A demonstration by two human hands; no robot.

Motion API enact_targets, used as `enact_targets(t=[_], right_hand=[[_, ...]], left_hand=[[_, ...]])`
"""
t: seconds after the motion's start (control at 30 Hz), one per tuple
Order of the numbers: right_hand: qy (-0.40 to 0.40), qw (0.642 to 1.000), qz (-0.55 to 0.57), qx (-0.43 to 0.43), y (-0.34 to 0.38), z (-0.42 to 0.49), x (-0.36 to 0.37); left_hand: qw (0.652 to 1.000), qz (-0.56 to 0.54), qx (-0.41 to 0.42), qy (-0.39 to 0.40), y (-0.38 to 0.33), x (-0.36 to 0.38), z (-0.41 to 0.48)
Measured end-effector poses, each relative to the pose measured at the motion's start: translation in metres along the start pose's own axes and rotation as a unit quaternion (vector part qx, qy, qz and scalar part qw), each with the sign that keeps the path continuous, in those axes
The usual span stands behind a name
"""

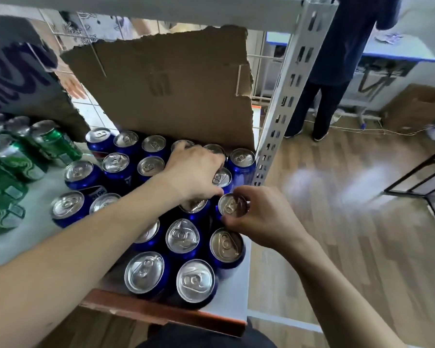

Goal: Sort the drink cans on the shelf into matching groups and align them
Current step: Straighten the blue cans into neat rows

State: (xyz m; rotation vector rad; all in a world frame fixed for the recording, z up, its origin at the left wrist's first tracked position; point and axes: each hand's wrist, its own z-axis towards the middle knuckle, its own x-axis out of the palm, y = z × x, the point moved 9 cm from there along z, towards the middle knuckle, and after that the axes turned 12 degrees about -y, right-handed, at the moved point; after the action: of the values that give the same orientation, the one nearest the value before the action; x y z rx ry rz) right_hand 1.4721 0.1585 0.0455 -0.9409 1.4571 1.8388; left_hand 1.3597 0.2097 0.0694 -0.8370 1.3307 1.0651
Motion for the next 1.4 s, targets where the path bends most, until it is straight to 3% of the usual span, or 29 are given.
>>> enact_targets(t=[0.27, 0.73, 1.0, 1.17, 1.23, 1.3, 1.4], right_hand=[[-0.088, 0.995, 0.03, 0.045, -0.024, 0.014, -0.034], [-0.076, 0.996, -0.038, 0.033, -0.01, 0.036, -0.009], [-0.113, 0.99, 0.049, 0.072, -0.034, 0.023, -0.006], [-0.131, 0.988, 0.064, 0.044, -0.023, -0.003, -0.02], [-0.107, 0.99, 0.091, 0.017, -0.007, -0.027, -0.025], [-0.033, 0.992, 0.117, -0.013, 0.01, -0.05, -0.017], [0.039, 0.993, 0.085, -0.072, 0.02, -0.068, 0.001]], left_hand=[[0.97, -0.236, -0.033, -0.041, 0.009, 0.003, -0.009], [0.967, -0.252, -0.047, -0.002, 0.033, 0.007, -0.006], [0.974, -0.224, -0.013, -0.032, 0.03, 0.009, -0.015], [0.961, -0.259, -0.056, -0.078, 0.04, 0.006, -0.05], [0.958, -0.258, -0.092, -0.09, 0.048, 0.007, -0.067], [0.96, -0.239, -0.122, -0.085, 0.055, 0.01, -0.077], [0.966, -0.208, -0.119, -0.095, 0.052, 0.005, -0.079]])
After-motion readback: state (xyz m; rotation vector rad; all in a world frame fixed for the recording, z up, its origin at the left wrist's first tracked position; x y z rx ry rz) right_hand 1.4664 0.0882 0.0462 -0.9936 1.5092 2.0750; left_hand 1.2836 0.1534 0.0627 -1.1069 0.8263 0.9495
